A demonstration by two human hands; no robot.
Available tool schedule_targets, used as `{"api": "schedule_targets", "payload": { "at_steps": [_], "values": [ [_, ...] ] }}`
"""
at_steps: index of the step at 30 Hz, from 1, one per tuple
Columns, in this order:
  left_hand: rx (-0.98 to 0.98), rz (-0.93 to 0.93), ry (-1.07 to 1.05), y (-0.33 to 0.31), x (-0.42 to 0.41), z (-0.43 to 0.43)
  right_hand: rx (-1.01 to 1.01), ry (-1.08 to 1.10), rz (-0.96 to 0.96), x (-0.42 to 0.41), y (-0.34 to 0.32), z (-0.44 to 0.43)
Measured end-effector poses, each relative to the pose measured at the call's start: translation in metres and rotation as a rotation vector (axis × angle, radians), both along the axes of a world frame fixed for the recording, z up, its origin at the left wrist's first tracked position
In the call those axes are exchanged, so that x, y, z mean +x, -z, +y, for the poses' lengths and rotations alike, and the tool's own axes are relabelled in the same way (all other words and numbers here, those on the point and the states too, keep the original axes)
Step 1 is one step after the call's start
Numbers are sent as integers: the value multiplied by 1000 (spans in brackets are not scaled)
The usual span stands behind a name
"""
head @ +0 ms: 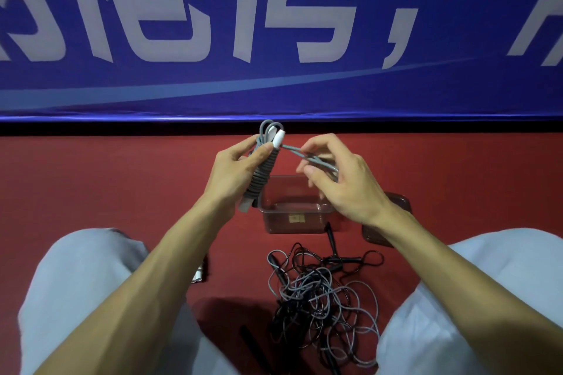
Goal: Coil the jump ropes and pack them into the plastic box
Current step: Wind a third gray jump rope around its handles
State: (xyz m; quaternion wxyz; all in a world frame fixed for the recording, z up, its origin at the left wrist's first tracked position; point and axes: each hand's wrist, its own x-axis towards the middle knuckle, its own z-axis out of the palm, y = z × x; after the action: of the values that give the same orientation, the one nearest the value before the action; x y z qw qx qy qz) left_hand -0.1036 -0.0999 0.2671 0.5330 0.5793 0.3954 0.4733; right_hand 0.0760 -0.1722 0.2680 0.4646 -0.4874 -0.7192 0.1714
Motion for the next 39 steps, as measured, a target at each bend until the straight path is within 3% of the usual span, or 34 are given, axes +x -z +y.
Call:
{"api": "schedule_targets", "payload": {
  "at_steps": [3,6,13,19,28,39],
  "values": [
    [19,72,61,0,-2,-1,-13,-201,229,-5,-4,-2],
    [15,111,98,1,-2,-2,-16,-179,258,-5,-3,0],
    [27,289,233,12,9,-6,357,258,-57,2,2,14],
    [-18,322,232,19,15,-4,43,59,377,-6,-6,8],
    [-291,42,212,20,20,-7,-53,35,519,-6,-6,6],
    [-435,-119,250,12,14,-3,-69,103,556,3,-10,9]
  ]
}}
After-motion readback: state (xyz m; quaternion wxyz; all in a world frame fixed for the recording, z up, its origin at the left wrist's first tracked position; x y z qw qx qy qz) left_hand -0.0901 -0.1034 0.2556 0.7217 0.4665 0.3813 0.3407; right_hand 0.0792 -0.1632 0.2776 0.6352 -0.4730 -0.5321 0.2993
